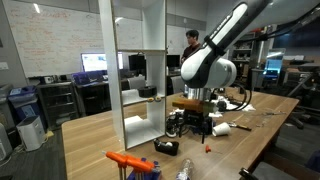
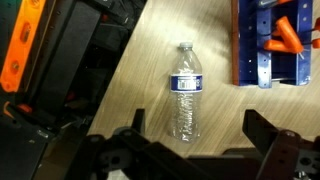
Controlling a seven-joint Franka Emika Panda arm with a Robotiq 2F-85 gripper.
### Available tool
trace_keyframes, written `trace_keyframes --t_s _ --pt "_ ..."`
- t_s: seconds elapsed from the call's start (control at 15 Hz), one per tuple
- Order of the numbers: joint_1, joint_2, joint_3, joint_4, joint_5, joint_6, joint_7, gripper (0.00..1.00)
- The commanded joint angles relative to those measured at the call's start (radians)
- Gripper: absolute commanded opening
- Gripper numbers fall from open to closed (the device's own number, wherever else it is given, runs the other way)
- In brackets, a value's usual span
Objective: Pick up the bottle from the table and put it on the shelf
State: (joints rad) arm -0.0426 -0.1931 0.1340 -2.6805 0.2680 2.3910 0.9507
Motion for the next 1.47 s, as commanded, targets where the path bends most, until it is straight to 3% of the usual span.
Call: trace_keyframes --t_s 0.0,0.33,0.6,1.4 --pt "0.015 0.135 -0.005 -0.021 -0.04 0.164 0.076 1.0" --pt "0.047 0.348 -0.044 -0.005 -0.081 0.37 0.107 1.0" --pt "0.081 0.493 -0.082 0.038 -0.042 0.478 0.075 1.0" --pt "0.073 0.773 -0.063 0.231 0.06 0.515 -0.014 1.0"
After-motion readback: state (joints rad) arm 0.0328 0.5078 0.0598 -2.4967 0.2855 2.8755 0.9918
